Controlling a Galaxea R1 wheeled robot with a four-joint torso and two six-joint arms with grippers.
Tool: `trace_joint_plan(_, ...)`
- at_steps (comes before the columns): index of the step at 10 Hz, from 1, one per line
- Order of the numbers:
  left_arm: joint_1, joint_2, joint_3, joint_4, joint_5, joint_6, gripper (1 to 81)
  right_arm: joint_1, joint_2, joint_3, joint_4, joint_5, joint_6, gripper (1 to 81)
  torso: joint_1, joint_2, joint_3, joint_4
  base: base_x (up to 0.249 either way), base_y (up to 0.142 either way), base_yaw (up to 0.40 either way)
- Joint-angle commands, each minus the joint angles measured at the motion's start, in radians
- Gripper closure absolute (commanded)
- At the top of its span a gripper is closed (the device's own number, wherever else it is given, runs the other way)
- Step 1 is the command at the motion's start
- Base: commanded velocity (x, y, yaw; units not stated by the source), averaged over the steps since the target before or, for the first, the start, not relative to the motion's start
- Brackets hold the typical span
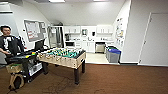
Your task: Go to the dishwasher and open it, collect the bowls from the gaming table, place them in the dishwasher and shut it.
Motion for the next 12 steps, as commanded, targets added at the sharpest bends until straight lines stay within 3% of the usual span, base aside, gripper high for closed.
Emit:
trace_joint_plan(1, -0.056, -0.019, 0.002, 0.012, 0.029, 0.009, 81.1, 0.055, -0.007, 0.002, -0.005, -0.033, 0.002, 81.1, 0.000, 0.000, 0.003, 0.000, 0.114, -0.100, 0.000)
trace_joint_plan(4, -0.053, -0.019, 0.002, 0.012, 0.029, 0.009, 81.1, 0.055, -0.007, 0.000, -0.005, -0.033, 0.001, 81.1, 0.001, 0.000, -0.027, 0.000, 0.114, -0.100, 0.000)
trace_joint_plan(10, -0.053, -0.020, 0.002, 0.012, 0.028, 0.009, 81.1, 0.061, -0.007, -0.001, -0.005, -0.035, 0.001, 81.1, 0.000, 0.000, -0.026, 0.000, 0.114, -0.097, 0.000)
trace_joint_plan(12, -0.053, -0.020, 0.003, 0.012, 0.028, 0.009, 81.1, 0.061, -0.006, 0.000, -0.005, -0.035, -0.001, 81.1, 0.000, 0.001, -0.026, 0.000, 0.110, 0.000, 0.000)
